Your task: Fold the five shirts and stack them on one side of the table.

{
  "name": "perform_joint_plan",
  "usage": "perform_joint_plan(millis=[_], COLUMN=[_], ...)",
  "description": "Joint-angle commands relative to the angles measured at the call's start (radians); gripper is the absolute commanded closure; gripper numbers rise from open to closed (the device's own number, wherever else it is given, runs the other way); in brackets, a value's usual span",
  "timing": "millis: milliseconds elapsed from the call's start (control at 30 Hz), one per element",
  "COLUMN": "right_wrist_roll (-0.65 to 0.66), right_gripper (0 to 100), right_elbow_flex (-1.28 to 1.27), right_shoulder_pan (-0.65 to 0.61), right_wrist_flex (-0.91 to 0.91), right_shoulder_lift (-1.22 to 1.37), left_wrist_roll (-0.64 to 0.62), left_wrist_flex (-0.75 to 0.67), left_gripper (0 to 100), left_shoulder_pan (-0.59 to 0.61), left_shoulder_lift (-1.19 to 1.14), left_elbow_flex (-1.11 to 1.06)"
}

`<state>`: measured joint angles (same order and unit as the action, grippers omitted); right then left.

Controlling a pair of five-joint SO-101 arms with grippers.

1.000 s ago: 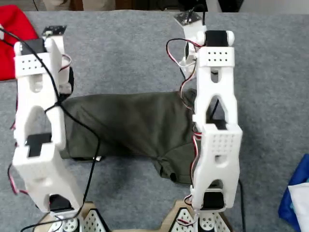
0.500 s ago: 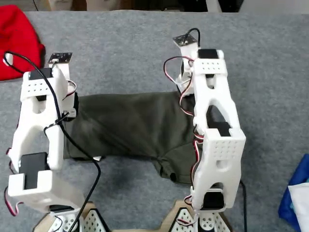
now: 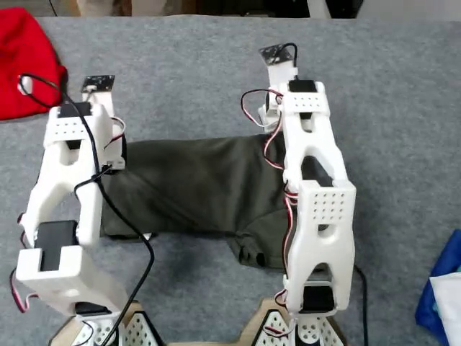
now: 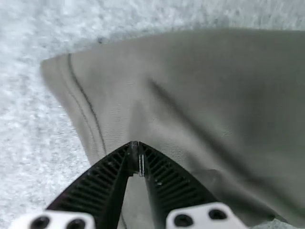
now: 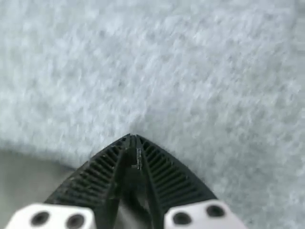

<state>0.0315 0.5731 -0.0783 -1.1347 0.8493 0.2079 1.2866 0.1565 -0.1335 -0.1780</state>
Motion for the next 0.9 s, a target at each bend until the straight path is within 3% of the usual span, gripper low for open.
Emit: perform_joint_plan(millis=[0,133,467,867], right_wrist_roll=[-0.155,-0.160,-0.158,-0.110], right_gripper=[99.3,99.3,99.3,99.3], right_elbow_flex=[0.108,0.196,0.598,0.306], right_shoulder_pan=[0.039,0.059,0.045,0.024], right_wrist_flex=[-0.005,-0.121,-0.643,-0.611], right_shoulder_lift=[-0.007,-0.008,-0.028,-0.031], left_wrist_roll=[-0.023,-0.040,-0.040,-0.032], left_wrist_flex=[-0.012,-0.012,0.061,0.061], left_gripper=[98,98,98,98], left_shoulder_pan=[-0.023,-0.025,-0.025,-0.023], left_shoulder_lift=[-0.008,-0.010,-0.008,-0.008], left_elbow_flex=[0.011,0.012,0.052,0.061])
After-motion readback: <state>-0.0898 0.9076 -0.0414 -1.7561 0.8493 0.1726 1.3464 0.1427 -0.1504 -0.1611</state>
